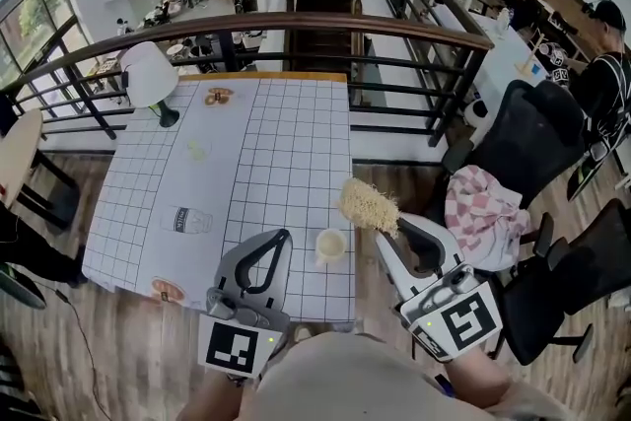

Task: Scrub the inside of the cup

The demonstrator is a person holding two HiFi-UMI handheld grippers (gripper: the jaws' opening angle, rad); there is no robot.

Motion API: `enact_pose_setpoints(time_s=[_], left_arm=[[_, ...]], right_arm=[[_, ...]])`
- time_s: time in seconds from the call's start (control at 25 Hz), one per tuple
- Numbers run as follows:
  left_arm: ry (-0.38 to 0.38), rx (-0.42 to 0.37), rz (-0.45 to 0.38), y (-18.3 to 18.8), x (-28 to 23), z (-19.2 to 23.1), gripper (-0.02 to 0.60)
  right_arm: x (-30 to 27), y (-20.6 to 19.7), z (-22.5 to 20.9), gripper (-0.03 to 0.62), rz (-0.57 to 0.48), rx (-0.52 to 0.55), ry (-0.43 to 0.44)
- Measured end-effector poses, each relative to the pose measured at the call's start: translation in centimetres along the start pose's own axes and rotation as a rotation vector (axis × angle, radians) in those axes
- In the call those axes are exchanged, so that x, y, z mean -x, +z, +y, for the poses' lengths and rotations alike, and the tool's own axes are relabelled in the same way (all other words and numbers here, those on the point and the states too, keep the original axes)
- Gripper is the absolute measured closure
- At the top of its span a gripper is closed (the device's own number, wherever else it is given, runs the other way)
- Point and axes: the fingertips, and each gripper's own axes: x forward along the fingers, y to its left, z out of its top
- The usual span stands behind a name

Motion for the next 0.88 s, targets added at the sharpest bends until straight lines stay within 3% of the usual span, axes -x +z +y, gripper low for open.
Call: enact_pose_setpoints(time_s=[0.2, 0.88], left_arm=[[0.005, -0.019, -0.002, -0.1, -0.4, 0.1, 0.568], [-0.038, -0.033, 0.038, -1.6, -1.0, -1.1, 0.568]], right_arm=[[-0.2, -0.5, -0.6, 0.503, 0.022, -0.06, 0.018], [-0.7, -1.6, -2.1, 0.503, 0.04, -0.001, -0.019]])
